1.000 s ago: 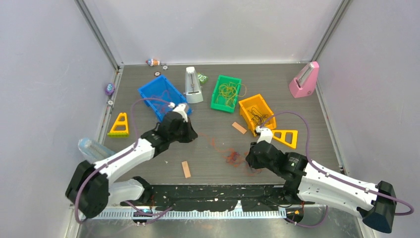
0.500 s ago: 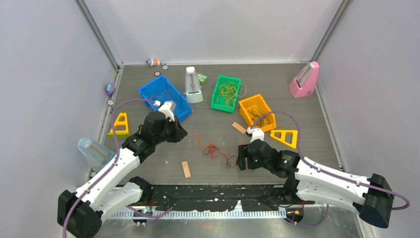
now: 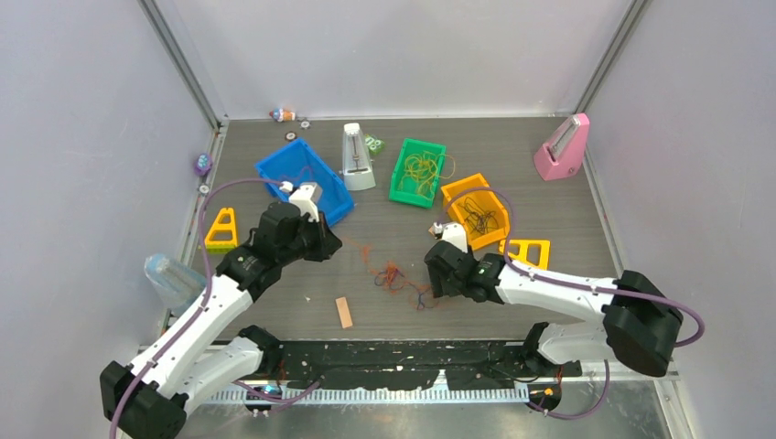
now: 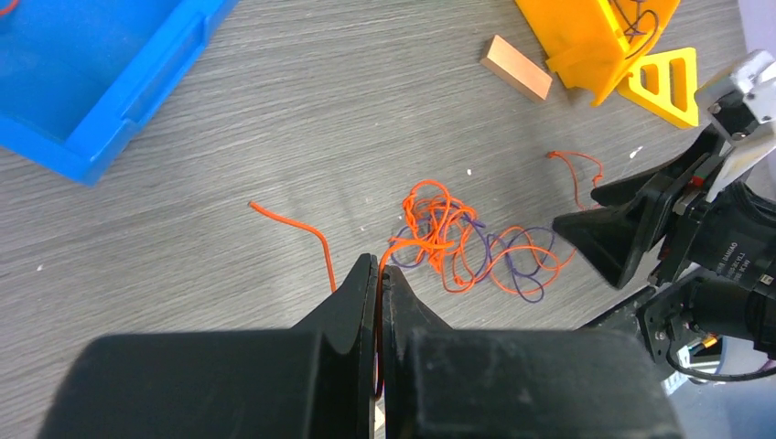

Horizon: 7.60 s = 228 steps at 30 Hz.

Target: Untangle the cables

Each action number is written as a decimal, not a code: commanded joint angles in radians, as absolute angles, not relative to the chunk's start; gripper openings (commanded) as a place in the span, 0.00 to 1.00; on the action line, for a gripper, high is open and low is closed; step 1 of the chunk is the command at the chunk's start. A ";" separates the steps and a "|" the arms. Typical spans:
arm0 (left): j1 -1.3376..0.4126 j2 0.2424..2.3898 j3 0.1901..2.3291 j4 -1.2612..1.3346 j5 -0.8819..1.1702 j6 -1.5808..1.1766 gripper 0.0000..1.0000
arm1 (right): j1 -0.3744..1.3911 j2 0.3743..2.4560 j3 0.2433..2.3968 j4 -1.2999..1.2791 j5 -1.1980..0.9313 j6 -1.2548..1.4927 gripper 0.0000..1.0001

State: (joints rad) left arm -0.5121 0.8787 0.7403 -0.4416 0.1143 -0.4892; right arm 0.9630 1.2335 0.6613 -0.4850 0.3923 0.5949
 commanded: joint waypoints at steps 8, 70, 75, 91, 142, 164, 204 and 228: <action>-0.346 0.712 0.819 -0.561 -0.094 -0.490 0.00 | 0.630 0.984 0.553 -0.485 0.391 0.679 0.05; 0.210 0.481 0.945 -0.631 0.168 -0.515 0.00 | 0.814 1.733 2.085 -0.330 -0.116 0.184 0.05; 0.210 0.492 0.958 -0.634 0.165 -0.511 0.00 | 0.815 1.939 2.311 -0.288 -0.150 0.162 0.05; 0.211 0.533 0.940 -0.598 0.193 -0.527 0.00 | 0.846 2.290 2.296 -0.015 -0.240 0.173 0.05; -0.466 1.097 1.913 -0.550 0.362 -0.593 0.00 | 0.920 1.362 0.629 0.628 -0.377 0.307 0.06; -0.466 1.159 1.862 -0.457 0.449 -0.673 0.00 | 0.980 1.383 0.803 0.686 -0.322 0.225 0.97; -0.294 1.264 2.054 -0.568 0.388 -0.623 0.00 | 0.980 1.241 0.511 0.572 0.143 0.289 0.05; 0.210 1.240 1.665 -0.488 0.290 -0.692 0.00 | 0.945 0.393 0.247 -0.374 0.521 0.742 0.05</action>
State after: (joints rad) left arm 0.1940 1.2392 1.6634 -0.5720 0.2794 -0.6781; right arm 0.9470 0.4549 0.2390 -0.2409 0.4870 0.6949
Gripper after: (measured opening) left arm 0.005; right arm 0.061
